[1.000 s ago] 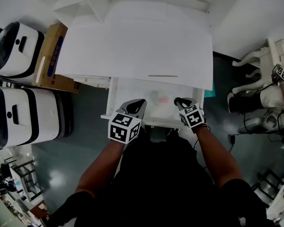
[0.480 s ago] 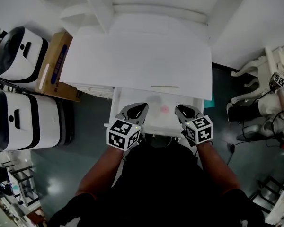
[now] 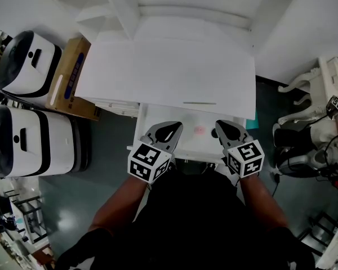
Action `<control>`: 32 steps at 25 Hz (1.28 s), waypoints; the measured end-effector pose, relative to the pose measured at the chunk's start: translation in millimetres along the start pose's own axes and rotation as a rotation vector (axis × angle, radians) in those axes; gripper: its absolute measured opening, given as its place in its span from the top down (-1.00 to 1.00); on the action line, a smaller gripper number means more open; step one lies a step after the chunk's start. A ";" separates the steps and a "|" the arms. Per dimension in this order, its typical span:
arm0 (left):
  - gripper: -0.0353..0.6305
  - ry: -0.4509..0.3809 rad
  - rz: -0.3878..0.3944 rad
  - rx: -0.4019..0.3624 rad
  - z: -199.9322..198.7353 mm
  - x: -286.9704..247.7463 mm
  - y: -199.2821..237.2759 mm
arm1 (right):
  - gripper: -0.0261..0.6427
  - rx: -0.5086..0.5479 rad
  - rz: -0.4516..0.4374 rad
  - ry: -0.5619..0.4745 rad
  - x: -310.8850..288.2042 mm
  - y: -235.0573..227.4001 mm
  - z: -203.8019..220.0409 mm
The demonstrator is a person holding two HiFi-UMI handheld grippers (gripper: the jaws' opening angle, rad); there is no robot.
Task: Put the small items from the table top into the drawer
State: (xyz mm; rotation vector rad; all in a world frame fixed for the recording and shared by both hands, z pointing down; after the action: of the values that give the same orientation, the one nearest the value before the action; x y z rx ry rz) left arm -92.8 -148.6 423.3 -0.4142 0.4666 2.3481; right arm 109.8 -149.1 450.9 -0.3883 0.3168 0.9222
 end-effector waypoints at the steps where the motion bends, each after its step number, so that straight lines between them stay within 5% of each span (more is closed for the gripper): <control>1: 0.88 0.001 -0.001 -0.002 -0.3 0.5 0.6 | 0.84 0.000 -0.001 -0.004 1.6 0.7 -0.2; 22: 0.88 0.037 -0.009 -0.061 3.0 -6.0 0.0 | 0.84 0.024 -0.029 0.012 -1.7 9.8 1.9; 32: 0.88 0.034 -0.017 0.005 5.2 -9.7 5.6 | 0.84 0.024 -0.041 0.013 -7.7 11.8 3.7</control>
State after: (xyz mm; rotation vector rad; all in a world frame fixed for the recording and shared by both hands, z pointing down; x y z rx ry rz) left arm -90.7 -155.8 433.1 -0.4547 0.4835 2.3264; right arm 96.2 -146.4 455.2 -0.3778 0.3305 0.8752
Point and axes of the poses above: the fingertips, and each gripper's own axes: x backward along the fingers, y to its left, z out of its underside, the point moved 7 cm from there along x, backward along the fingers, and after that the axes turned 3 degrees about -y, right-handed, at the moved point
